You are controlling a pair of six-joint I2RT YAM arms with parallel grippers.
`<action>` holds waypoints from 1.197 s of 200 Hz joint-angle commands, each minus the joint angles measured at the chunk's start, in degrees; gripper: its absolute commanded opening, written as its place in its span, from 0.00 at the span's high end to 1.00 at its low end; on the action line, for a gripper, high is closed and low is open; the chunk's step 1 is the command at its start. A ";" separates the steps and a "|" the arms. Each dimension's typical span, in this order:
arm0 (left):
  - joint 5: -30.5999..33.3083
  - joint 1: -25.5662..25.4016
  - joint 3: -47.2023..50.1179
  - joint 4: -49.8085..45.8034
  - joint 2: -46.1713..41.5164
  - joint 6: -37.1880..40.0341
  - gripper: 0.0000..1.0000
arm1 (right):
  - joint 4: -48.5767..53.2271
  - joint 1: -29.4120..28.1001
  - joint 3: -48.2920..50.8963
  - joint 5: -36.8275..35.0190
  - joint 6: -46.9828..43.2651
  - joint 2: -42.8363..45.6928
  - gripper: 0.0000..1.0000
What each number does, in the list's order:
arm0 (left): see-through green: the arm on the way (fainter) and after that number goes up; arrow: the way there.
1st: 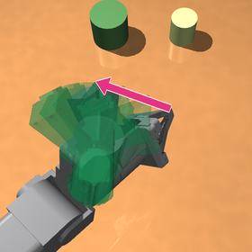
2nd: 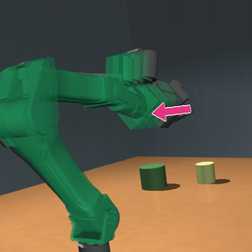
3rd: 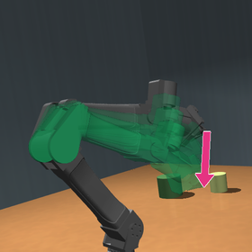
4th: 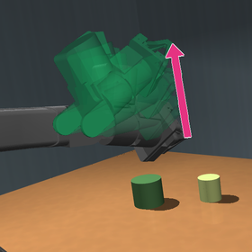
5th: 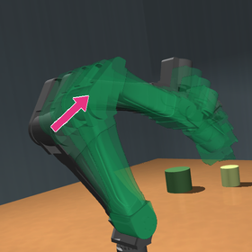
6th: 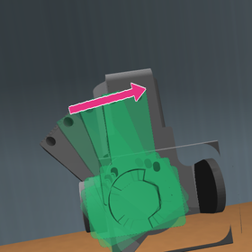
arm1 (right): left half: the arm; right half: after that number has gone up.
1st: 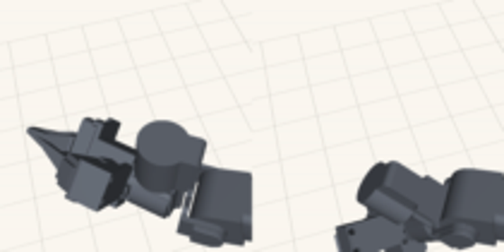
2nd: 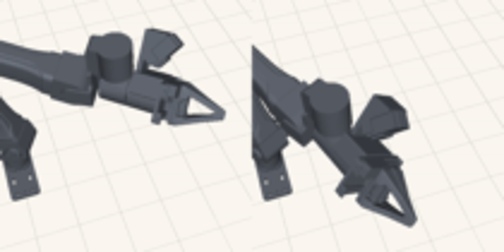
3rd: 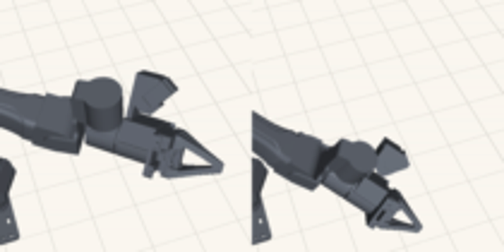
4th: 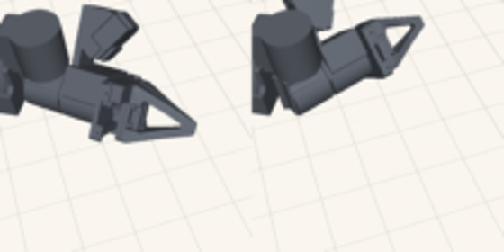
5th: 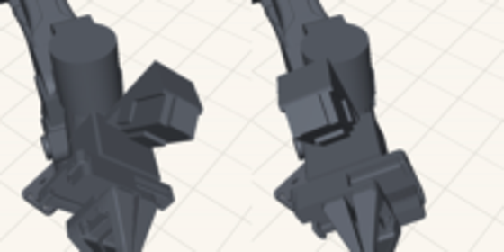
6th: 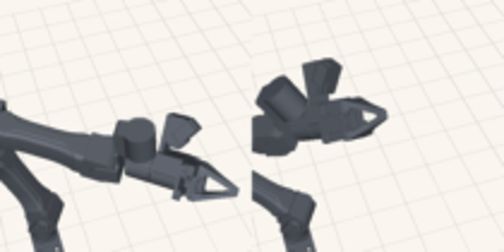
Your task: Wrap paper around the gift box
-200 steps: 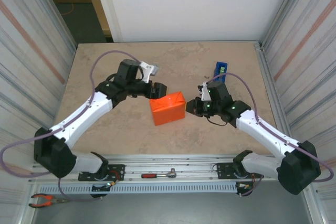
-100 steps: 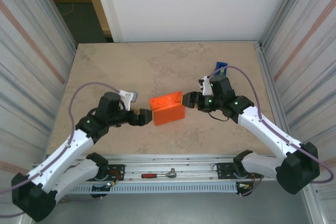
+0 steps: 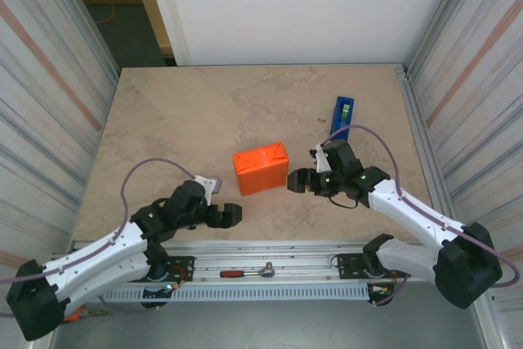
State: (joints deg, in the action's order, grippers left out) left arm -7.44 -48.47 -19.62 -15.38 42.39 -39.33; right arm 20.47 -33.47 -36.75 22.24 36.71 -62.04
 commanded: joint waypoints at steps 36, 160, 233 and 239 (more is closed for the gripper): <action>7.61 -2.15 -0.30 13.20 9.12 -2.04 0.01 | -7.68 -3.17 3.55 -4.05 0.60 -0.06 0.18; 0.68 17.49 -12.85 19.93 26.71 6.21 0.01 | -15.93 3.15 -7.53 -4.00 5.11 -17.30 0.19; -5.99 29.77 -36.39 9.04 37.71 17.96 0.01 | -11.41 9.77 -20.57 -2.61 2.47 -22.87 0.08; -5.79 30.26 -37.14 7.99 36.95 18.67 0.01 | -10.52 10.50 -20.06 -3.41 1.68 -21.58 0.05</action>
State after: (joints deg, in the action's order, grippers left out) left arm -10.94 -19.59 -51.86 -1.54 81.84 -26.63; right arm 5.78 -25.21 -56.45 20.14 41.19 -87.99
